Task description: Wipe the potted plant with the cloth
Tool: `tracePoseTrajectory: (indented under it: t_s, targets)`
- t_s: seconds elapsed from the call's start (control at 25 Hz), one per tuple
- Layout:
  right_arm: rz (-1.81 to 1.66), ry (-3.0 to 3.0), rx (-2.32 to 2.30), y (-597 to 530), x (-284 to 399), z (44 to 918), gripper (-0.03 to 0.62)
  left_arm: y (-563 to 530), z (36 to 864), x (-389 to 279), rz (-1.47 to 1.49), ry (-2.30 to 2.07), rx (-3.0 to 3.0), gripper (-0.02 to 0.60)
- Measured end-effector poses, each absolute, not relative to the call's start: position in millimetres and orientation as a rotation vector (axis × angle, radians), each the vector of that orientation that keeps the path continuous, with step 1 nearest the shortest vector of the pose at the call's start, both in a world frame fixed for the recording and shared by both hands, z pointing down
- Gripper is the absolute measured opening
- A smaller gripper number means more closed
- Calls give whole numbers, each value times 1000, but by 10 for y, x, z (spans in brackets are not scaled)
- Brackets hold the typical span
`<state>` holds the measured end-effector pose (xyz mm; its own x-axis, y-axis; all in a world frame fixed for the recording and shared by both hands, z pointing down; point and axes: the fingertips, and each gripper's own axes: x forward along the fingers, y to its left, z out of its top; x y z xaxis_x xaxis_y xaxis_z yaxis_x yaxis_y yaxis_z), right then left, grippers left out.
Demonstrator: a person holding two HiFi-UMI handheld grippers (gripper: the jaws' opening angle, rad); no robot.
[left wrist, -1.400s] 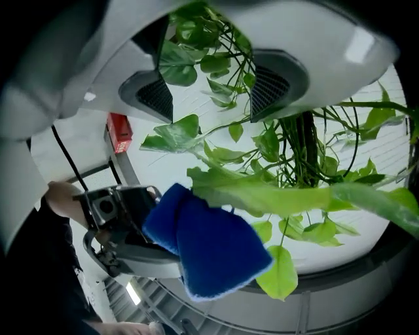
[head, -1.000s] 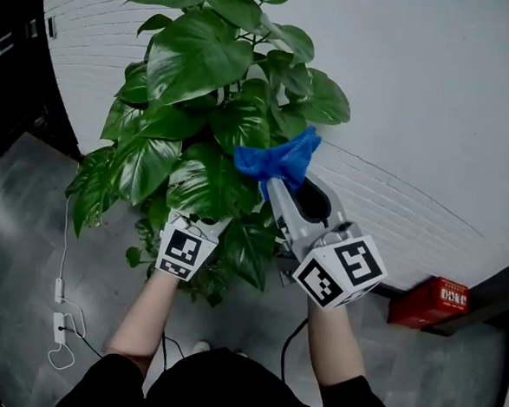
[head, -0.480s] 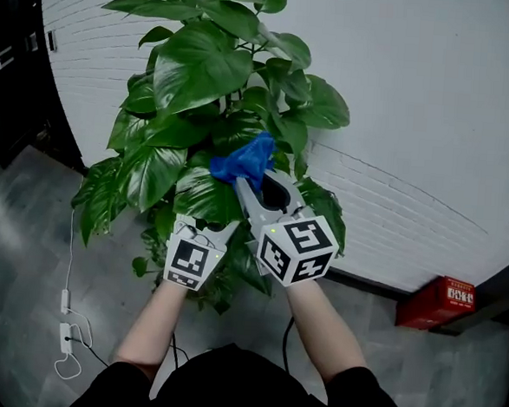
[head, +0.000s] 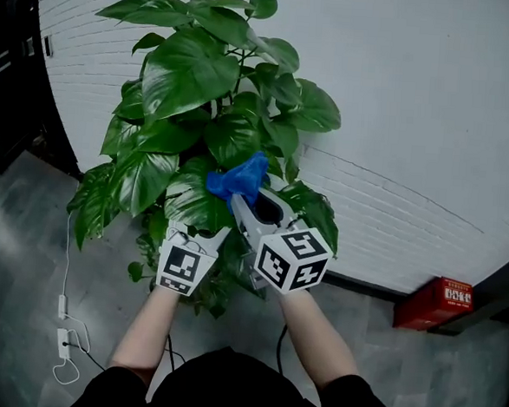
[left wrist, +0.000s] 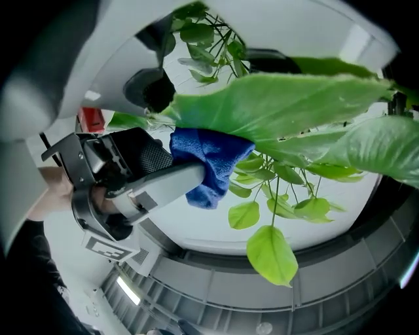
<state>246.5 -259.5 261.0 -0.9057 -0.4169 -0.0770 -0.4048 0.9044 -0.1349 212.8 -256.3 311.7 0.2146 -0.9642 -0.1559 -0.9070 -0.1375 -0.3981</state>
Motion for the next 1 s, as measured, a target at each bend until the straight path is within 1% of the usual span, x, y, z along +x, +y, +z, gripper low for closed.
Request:
tracePoseTrajectory:
  t_s: [0.28,0.56,1.0]
  targets:
    - [-262,2999,-590,-2539,2567,2810,103,-2559,3195,2151,-99,1728,-2180,301]
    - [-237,3047,-556,-2435,2623,2911,103,-2548,3273,2132,-157,1730,-2169,301]
    - [-291,3019,-444,-2283,2824,3027,103,-2421,3394,2124,-196,1816,-2163,301]
